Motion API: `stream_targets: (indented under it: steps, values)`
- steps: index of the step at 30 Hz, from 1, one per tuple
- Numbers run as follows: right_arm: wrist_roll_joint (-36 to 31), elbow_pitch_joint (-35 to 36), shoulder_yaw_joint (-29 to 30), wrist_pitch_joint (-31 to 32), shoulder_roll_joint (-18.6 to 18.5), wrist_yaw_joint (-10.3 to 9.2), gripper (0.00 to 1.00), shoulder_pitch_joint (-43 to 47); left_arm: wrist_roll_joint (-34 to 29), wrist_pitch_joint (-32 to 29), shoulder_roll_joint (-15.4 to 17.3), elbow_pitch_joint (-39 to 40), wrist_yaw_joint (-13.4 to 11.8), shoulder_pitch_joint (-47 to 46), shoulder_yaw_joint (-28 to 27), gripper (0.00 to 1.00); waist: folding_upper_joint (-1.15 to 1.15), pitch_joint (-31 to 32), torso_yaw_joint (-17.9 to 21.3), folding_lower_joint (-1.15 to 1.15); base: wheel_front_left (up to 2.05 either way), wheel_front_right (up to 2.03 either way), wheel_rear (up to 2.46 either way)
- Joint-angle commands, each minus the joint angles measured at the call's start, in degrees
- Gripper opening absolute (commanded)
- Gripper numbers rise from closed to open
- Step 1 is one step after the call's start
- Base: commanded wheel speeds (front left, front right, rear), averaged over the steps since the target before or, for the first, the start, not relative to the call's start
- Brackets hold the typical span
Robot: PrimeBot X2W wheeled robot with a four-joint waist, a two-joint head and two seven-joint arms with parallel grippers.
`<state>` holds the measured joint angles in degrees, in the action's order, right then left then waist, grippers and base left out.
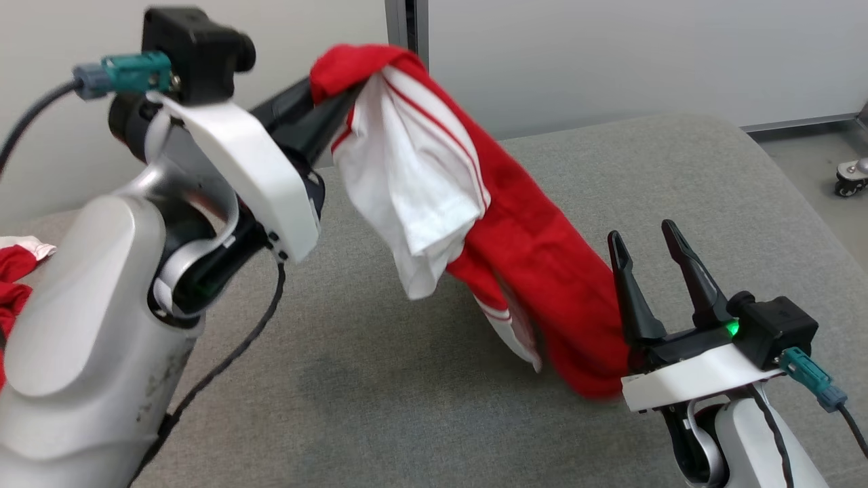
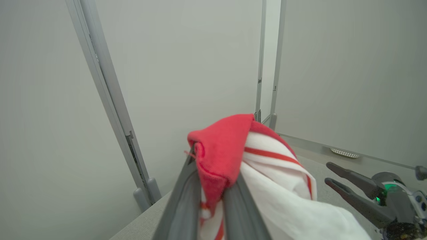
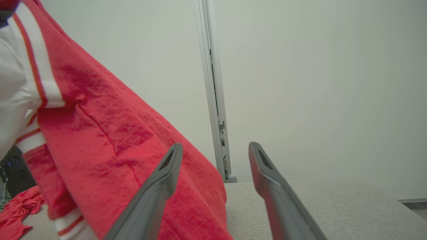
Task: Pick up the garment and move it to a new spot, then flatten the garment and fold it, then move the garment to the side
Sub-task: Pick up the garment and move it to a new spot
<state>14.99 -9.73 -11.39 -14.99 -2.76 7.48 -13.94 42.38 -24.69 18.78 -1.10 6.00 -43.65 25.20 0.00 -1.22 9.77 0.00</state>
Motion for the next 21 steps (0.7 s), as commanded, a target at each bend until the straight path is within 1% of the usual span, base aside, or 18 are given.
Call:
stream_targets:
  steps: [1,5,10,15,19,20,21]
  values:
    - [-0.19,0.28,0.27,-0.29,-0.25,0.03,1.00,0.24,0.16,0.06,0.28,-0.24,-0.27,1.37,0.02,0.00,0.00,-0.50,-0.09,0.00,0.00,0.00,0.00]
    - [-0.36,0.52,0.86,-0.29,-0.25,0.03,1.00,-0.61,1.01,1.73,0.56,-3.02,-0.52,7.63,0.76,0.00,0.00,-2.44,-0.55,0.00,0.00,0.00,0.00]
    - [-0.48,0.40,0.99,-0.29,-0.26,0.03,1.00,-1.69,-0.51,6.99,1.98,-12.65,-0.04,12.85,0.96,0.00,0.00,-4.02,-1.10,0.00,0.00,0.00,0.00]
    - [-0.73,0.08,0.90,-0.29,-0.26,0.03,1.00,-2.02,-2.12,13.32,3.09,-23.82,0.32,13.81,0.12,0.00,0.00,-4.50,-1.65,0.00,0.00,0.00,0.00]
    - [-1.01,-0.37,0.78,-0.29,-0.27,0.03,1.00,-1.77,-1.97,16.82,2.22,-31.50,0.59,13.34,-0.09,0.00,0.00,-4.25,-2.23,0.00,0.00,0.00,0.00]
    - [-1.14,-0.49,0.86,-0.29,-0.27,0.03,1.00,-1.66,-1.76,17.68,2.04,-33.02,0.60,13.21,0.00,0.13,0.00,-4.17,-2.44,0.00,0.00,0.00,0.00]
    - [-1.25,-0.58,0.83,-0.28,-0.25,0.03,1.00,-1.57,-1.77,18.51,1.82,-34.34,0.78,12.90,0.16,0.77,0.00,-4.08,-2.65,0.00,0.00,0.00,0.00]
